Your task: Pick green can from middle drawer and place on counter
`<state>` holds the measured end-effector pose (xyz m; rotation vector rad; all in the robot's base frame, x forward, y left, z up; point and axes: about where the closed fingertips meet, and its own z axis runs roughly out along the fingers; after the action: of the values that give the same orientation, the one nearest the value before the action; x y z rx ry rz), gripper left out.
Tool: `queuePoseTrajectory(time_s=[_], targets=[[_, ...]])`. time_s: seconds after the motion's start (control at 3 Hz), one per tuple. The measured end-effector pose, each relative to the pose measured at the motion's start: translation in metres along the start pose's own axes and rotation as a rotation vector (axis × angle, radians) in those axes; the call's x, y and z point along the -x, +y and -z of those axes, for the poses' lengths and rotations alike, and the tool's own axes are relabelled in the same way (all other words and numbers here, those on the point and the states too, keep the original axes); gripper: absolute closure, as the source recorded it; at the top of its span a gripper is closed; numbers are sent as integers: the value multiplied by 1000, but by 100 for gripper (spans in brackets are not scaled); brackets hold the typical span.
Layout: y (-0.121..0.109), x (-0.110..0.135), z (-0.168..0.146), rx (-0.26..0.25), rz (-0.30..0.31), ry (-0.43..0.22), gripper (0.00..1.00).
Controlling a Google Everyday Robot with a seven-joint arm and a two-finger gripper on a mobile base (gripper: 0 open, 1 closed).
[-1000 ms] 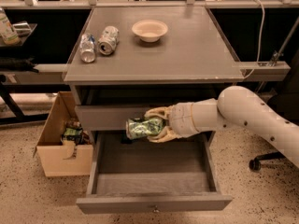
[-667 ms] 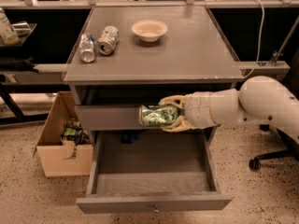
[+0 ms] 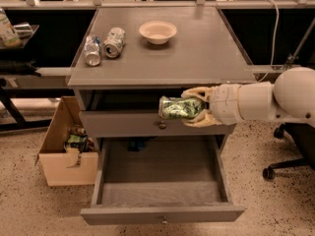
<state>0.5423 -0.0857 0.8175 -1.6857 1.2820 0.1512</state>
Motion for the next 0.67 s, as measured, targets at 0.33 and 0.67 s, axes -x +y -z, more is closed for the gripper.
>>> queuePoseTrajectory(time_s=[0.33,0.67], targets=[[-21,-11,0,-27,-78,-29,100],[-55,-32,-2,-33,-183,-56,100]])
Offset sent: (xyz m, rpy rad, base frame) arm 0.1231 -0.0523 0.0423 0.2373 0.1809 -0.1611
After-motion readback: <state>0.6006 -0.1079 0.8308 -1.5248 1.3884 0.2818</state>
